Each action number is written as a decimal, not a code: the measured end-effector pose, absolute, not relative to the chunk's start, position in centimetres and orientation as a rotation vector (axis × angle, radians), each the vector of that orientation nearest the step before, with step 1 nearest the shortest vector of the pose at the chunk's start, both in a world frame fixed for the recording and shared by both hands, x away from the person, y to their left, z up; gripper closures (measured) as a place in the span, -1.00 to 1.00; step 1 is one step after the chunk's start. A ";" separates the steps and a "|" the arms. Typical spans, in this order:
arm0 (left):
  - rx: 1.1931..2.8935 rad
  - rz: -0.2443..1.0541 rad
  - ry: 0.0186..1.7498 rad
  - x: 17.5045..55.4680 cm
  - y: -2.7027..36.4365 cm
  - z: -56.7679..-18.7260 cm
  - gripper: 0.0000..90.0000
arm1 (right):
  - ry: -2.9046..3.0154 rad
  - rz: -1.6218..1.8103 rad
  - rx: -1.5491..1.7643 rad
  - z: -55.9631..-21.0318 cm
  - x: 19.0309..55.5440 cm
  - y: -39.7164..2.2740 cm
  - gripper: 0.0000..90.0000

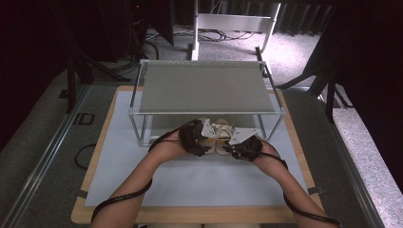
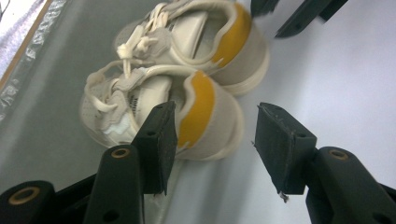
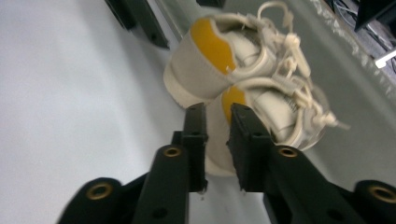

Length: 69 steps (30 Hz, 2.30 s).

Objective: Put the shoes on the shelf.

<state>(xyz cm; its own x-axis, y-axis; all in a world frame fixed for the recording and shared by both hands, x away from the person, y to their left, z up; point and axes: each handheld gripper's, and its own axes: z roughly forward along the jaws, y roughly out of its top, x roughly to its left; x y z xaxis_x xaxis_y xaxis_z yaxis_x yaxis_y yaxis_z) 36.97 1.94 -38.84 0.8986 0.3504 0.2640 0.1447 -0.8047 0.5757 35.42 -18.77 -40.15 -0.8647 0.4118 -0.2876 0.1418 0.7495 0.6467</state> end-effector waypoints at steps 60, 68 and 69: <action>2.424 0.502 0.509 40.4 0.9 -43.1 0.70 | 2.281 0.947 0.819 -44.1 39.4 -18.5 0.83; 2.352 0.480 0.642 38.7 2.0 -42.8 -0.23 | 2.252 1.024 0.870 -43.9 37.9 -19.6 -0.17; 2.342 0.485 0.664 38.3 2.2 -42.9 -0.37 | 2.230 1.031 0.889 -43.9 37.7 -19.7 -0.22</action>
<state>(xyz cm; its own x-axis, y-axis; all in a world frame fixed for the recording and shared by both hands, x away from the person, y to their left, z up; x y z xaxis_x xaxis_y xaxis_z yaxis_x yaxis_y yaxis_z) 38.31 2.16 -42.91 0.8033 0.5719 0.1664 0.3324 -0.6623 0.6715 37.72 -19.70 -43.88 -0.6480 0.7399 -0.1806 0.3419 0.4945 0.7991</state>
